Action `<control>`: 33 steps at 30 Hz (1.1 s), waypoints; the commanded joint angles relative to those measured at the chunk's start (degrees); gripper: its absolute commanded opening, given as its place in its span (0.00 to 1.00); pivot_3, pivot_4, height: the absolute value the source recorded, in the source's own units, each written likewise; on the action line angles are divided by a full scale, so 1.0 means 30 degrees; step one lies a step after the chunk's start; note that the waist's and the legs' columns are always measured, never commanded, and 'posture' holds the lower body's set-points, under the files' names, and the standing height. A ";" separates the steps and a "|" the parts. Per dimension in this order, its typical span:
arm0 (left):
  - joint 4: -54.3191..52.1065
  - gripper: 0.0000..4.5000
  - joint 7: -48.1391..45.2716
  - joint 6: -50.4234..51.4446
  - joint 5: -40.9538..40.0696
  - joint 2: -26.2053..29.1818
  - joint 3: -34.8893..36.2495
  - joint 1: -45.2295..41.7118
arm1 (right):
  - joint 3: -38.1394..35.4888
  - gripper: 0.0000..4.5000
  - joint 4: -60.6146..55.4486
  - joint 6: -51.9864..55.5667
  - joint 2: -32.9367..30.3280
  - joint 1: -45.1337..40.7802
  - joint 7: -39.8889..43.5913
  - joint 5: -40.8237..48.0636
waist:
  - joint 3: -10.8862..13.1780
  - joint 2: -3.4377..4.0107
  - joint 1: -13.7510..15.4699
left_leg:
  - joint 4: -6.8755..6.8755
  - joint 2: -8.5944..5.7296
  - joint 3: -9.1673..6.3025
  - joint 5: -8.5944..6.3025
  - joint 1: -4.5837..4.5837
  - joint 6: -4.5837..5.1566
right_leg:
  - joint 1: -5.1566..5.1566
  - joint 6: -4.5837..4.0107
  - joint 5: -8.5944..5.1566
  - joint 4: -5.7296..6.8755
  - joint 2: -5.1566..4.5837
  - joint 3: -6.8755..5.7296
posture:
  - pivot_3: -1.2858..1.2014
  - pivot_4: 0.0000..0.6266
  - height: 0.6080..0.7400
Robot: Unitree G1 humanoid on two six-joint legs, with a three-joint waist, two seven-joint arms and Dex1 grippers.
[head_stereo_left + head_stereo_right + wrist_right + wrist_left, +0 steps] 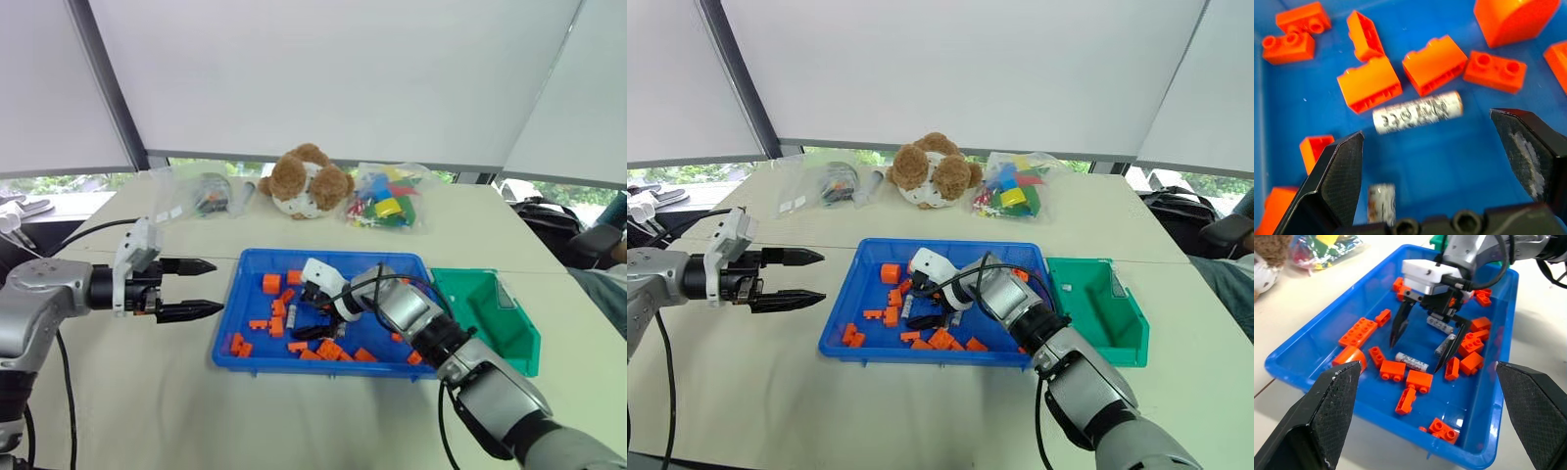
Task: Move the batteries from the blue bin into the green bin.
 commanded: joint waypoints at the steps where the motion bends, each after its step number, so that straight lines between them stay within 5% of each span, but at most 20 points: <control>1: -0.0739 1.00 -0.0203 -0.0156 -0.0213 0.0247 0.0264 -0.0005 | -0.0615 0.99 0.0898 -0.0659 0.0531 -0.0612 -0.0007 -0.0556 | 0.0000 0.0000 0.0004 | 0.0000 0.0000 -0.0002 0.0001 0.0000 0.0002 | -0.0001 0.0000 0.0000 0.0005 0.0000 -0.0001 | 0.52 0.24 1.00; 10: -0.1098 1.00 -0.1353 -0.0023 -0.0733 0.0463 0.0132 -0.0380 | -0.1061 0.99 0.2453 -0.1246 0.1198 -0.0703 0.0500 -0.1274 | -0.0001 0.0000 -0.0001 | 0.0004 -0.0001 -0.0007 0.0018 0.0003 -0.0017 | 0.0002 0.0000 0.0000 0.0021 0.0000 -0.0004 | 0.52 0.24 1.00; 13: -0.0837 1.00 -0.1800 -0.0168 -0.0601 0.0500 0.0007 -0.0660 | -0.1172 0.81 0.2673 -0.1362 0.1384 -0.0668 0.0684 -0.1475 | -0.0001 0.0000 -0.0007 | 0.0005 0.0000 -0.0014 0.0018 0.0019 -0.0013 | 0.0002 -0.0001 0.0000 0.0051 0.0013 -0.0004 | 0.52 0.24 1.00; 16: -0.0631 1.00 -0.1920 -0.0315 -0.0383 0.0389 -0.0106 -0.0833 | -0.1306 0.48 0.2705 -0.1408 0.1481 -0.0609 0.0841 -0.1629 | -0.0001 0.0001 -0.0006 | 0.0005 0.0000 -0.0016 0.0021 0.0029 -0.0005 | 0.0002 -0.0002 -0.0001 0.0074 0.0015 -0.0003 | 0.52 0.24 1.00; 21: -0.0535 1.00 -0.1854 -0.0365 -0.0338 0.0194 -0.0236 -0.1044 | -0.1592 0.48 0.2141 -0.1154 0.1345 -0.0423 0.1097 -0.1718 | -0.0001 0.0000 0.0001 | 0.0006 0.0000 -0.0035 0.0028 0.0034 0.0028 | 0.0004 -0.0005 -0.0001 0.0111 0.0028 -0.0003 | 0.52 0.24 1.00; 26: -0.0854 1.00 -0.1696 -0.0305 -0.0583 -0.0206 -0.0430 -0.1246 | -0.4298 0.48 -0.4818 0.2403 -0.1487 0.1158 0.1123 -0.0197 | 0.0002 0.0003 0.0198 | 0.0009 -0.0003 -0.0070 0.0033 0.0021 0.0027 | 0.0000 -0.0008 -0.0001 0.0136 0.0034 -0.0002 | 0.52 0.24 1.00; 33: -0.1264 1.00 -0.1790 -0.0310 -0.0773 -0.1315 -0.1218 -0.1967 | -1.1101 0.48 -1.4343 1.1179 -0.5961 0.3880 -0.0472 0.3335 | -0.0001 -0.0001 0.0213 | 0.0012 -0.0005 -0.0077 0.0032 -0.0011 0.0030 | -0.0017 -0.0007 -0.0002 0.0125 0.0036 -0.0001 | 0.52 0.24 1.00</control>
